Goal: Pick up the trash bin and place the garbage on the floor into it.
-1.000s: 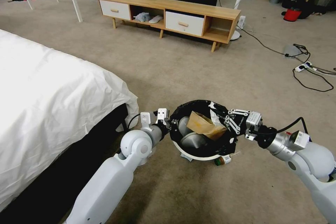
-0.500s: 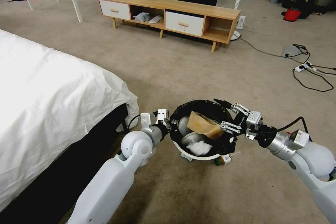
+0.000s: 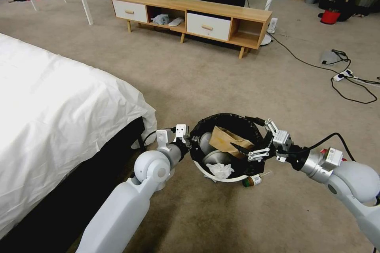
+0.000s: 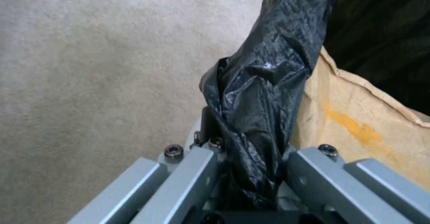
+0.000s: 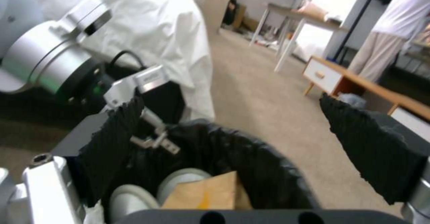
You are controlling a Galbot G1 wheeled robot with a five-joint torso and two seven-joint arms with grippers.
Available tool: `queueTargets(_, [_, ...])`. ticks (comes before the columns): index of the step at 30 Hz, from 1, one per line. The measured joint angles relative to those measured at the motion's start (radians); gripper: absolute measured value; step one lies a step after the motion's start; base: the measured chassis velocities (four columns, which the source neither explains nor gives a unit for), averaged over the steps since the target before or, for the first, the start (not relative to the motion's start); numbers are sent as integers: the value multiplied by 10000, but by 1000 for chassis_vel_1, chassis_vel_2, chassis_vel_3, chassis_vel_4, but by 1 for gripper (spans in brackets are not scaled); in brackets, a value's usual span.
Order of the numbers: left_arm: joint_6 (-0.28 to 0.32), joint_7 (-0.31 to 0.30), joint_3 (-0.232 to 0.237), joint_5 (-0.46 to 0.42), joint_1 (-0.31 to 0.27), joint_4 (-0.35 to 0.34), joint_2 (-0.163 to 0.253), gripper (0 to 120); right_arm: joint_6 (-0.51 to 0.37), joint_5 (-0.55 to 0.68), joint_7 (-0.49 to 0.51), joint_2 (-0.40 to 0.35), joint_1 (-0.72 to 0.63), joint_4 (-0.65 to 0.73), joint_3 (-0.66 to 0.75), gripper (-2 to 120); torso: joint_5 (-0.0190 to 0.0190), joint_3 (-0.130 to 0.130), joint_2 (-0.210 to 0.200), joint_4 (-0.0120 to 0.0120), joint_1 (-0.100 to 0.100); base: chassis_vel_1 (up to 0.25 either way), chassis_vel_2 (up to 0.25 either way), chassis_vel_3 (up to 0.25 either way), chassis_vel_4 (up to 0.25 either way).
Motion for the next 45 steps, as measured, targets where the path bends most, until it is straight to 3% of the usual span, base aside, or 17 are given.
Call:
queueTargets(8, [0,-37,-598,115,371,-641,172,2,149,380,648,336,325,333,588,100,0,0,0,-1,0,0,0,0,0])
queueTargets(22, [0,-72,-997,279,516,-1018,240,2,135,1059,918,647,675,519,1593,100,-1,0,1,-3,0,0,0,0,0])
queueTargets(32, [27,-108,-1416,343,666,-1527,256,2,-86,687,1099,673,446,-537,2207,100,0,0,0,-1,0,0,0,0,0])
queueTargets(35, [41,-105,-1693,286,653,-1722,356,2,-1593,-132,2232,683,376,-924,2296,100,2,0,0,0,0,0,0,0,0])
queueTargets(36, [41,-105,-1693,286,653,-1722,356,2,-1593,-132,2232,683,376,-924,2296,100,2,0,0,0,0,0,0,0,0])
queueTargets(37, [41,-99,-1819,262,628,-1789,363,2,-2446,-349,2735,680,344,-944,2202,100,0,0,1,-2,0,0,0,0,0])
queueTargets(41, [45,-92,-1959,225,607,-1873,352,2,-3293,-661,3202,647,330,-1033,1943,100,1,0,0,0,0,0,0,0,0])
queueTargets(42, [52,-91,-2045,186,598,-1927,339,2,-3867,-886,3381,619,315,-1053,1799,100,1,0,0,0,0,0,0,0,0])
queueTargets(45, [55,-88,-2092,164,595,-1957,335,2,-4288,-1028,3473,599,307,-1062,1704,100,0,0,1,-1,0,0,0,0,0])
